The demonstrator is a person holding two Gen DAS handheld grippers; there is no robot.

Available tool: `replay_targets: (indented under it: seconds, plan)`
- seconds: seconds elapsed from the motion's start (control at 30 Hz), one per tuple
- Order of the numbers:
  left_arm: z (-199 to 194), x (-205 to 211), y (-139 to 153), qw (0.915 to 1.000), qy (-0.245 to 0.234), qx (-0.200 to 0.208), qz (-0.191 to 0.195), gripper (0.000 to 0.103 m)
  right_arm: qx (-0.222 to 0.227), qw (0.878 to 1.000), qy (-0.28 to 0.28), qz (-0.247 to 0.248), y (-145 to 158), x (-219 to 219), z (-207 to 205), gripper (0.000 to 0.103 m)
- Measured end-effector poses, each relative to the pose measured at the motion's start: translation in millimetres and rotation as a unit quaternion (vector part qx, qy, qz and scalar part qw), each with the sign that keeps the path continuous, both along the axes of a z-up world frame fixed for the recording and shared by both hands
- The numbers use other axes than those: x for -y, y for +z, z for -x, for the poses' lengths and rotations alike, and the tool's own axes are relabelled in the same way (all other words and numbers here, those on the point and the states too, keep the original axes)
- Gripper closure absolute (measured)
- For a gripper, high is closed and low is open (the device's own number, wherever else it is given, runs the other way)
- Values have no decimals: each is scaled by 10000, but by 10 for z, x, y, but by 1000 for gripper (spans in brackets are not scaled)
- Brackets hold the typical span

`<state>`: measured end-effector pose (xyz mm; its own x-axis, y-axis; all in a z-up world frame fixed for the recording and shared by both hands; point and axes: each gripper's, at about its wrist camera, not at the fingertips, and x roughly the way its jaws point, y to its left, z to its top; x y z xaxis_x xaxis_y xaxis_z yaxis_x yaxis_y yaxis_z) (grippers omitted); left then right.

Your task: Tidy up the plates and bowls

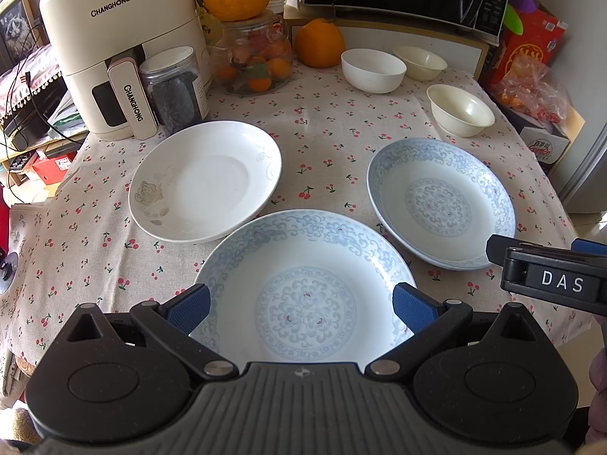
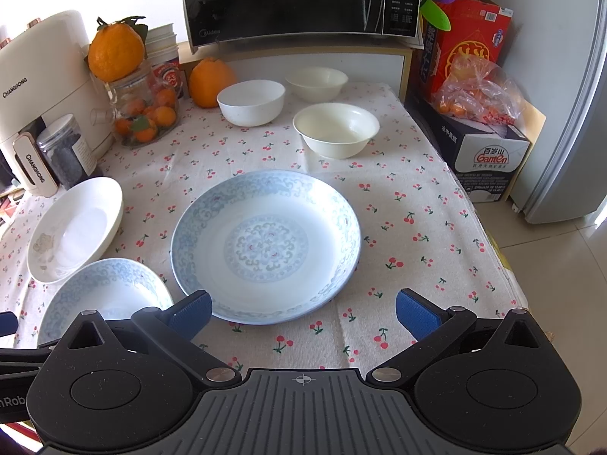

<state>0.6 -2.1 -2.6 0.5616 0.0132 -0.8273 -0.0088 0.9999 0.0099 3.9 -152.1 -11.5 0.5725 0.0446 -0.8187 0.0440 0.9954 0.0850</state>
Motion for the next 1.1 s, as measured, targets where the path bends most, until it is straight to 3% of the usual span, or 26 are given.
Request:
replay_targets:
  seconds: [0.77,1.1]
  plan:
    - [-28,12,8,10000,47,39,-25,0,-37,10000,-32,-69,34,48,-9,0]
    - [-170,17,47,9998,-154,-3,108,0,-81,9992,-104,-386,314,344,-160,0]
